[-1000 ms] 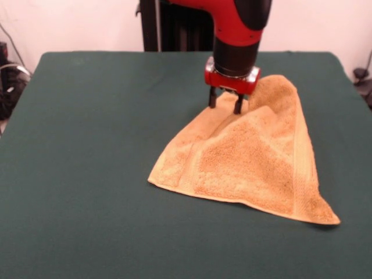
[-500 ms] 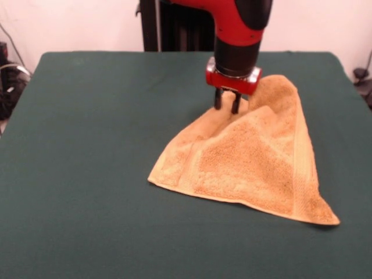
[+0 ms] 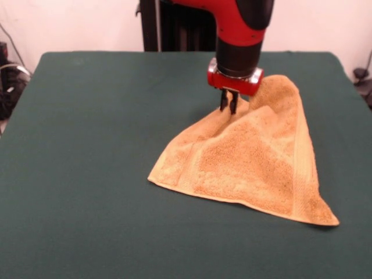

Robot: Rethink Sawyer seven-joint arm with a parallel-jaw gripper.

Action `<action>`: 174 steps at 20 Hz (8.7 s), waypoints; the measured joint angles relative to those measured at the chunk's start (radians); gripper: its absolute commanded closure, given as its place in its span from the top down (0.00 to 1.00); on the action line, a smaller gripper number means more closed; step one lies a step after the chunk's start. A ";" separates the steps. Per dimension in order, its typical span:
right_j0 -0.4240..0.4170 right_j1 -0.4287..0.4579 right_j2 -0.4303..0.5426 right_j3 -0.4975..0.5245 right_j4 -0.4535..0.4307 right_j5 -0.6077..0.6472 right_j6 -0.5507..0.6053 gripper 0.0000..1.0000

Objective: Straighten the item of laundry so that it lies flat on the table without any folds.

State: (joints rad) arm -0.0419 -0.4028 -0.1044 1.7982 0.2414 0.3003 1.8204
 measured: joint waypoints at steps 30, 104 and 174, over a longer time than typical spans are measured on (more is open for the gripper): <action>-0.021 -0.010 0.019 0.026 0.005 -0.033 0.000 0.00; -0.382 -0.053 0.137 0.061 -0.326 -0.034 0.000 0.00; -0.593 -0.082 0.136 -0.033 -0.631 0.120 0.000 0.00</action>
State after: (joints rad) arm -0.6347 -0.4847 0.0319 1.7652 -0.3900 0.4201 1.8206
